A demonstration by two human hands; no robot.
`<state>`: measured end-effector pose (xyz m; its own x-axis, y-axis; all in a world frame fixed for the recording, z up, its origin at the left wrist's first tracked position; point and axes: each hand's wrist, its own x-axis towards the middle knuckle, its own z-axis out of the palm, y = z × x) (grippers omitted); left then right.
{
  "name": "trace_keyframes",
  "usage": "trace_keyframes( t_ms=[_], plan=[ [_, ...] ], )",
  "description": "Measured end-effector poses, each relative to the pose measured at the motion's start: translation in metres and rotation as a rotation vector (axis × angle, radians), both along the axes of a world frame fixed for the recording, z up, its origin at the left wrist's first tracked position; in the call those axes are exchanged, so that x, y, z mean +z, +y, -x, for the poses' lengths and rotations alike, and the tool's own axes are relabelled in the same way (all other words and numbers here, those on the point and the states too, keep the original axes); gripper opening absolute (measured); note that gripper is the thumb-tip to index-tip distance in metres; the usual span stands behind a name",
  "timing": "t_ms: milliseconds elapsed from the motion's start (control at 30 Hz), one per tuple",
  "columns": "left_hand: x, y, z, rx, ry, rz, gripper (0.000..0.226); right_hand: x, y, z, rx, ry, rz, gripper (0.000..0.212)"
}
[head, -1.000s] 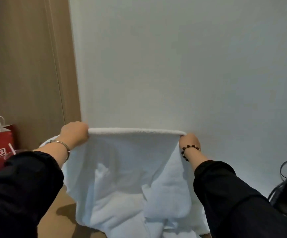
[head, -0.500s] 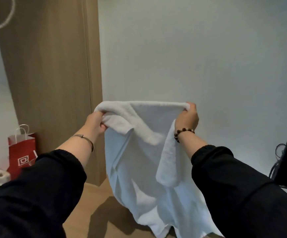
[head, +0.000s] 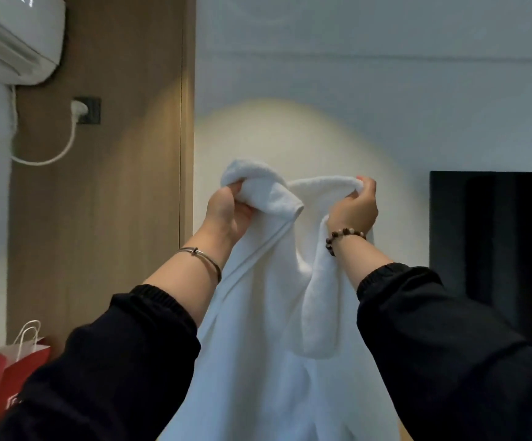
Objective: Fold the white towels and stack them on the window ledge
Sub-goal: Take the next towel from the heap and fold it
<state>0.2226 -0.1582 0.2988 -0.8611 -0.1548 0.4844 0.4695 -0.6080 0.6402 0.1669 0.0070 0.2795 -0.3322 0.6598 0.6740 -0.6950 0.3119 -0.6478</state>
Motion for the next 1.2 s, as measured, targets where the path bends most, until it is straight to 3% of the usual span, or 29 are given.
trace_keyframes(
  t_ms=[100, 267, 367, 500, 633, 733, 767, 833, 900, 967, 1067, 1200],
  plan=[
    [0.009, -0.002, -0.013, -0.027, 0.018, 0.005, 0.020, 0.005, 0.002, -0.016, -0.039, 0.002, 0.017, 0.032],
    [-0.023, -0.026, -0.011, -0.022, -0.073, -0.089, 0.022, -0.016, -0.008, -0.024, -0.023, -0.095, -0.030, 0.032],
    [-0.056, -0.046, 0.004, 0.045, -0.221, -0.179, 0.020, -0.045, -0.009, -0.013, 0.005, -0.281, -0.100, 0.037],
    [-0.123, -0.077, 0.036, 0.265, -0.457, -0.013, 0.027, -0.095, 0.009, 0.010, -0.042, -0.660, -0.284, 0.034],
    [-0.200, -0.106, 0.075, 0.542, -0.681, 0.489, 0.028, -0.160, 0.034, 0.032, -0.083, -0.872, -0.248, 0.025],
    [-0.255, -0.110, 0.098, 0.662, -0.722, 0.792, 0.028, -0.209, 0.046, 0.054, -0.099, -0.946, -0.291, 0.023],
    [-0.271, -0.107, 0.102, 0.710, -0.706, 0.912, 0.026, -0.224, 0.052, 0.063, -0.111, -0.986, -0.358, 0.024],
    [-0.299, -0.103, 0.105, 0.818, -0.651, 1.354, 0.024, -0.253, 0.067, 0.080, -0.159, -1.075, -0.548, 0.025],
    [-0.320, -0.097, 0.109, 0.881, -0.531, 1.823, 0.025, -0.283, 0.080, 0.097, -0.230, -1.160, -0.825, 0.026],
    [-0.336, -0.090, 0.120, 0.825, -0.531, 2.149, 0.024, -0.311, 0.082, 0.110, -0.248, -1.261, -1.143, 0.027],
    [-0.359, -0.084, 0.157, 0.762, -0.649, 2.317, 0.022, -0.342, 0.089, 0.137, -0.245, -1.459, -1.368, 0.025],
    [-0.389, -0.083, 0.217, 0.710, -0.770, 2.443, 0.030, -0.372, 0.110, 0.190, -0.241, -1.588, -1.384, 0.019]
  ],
)
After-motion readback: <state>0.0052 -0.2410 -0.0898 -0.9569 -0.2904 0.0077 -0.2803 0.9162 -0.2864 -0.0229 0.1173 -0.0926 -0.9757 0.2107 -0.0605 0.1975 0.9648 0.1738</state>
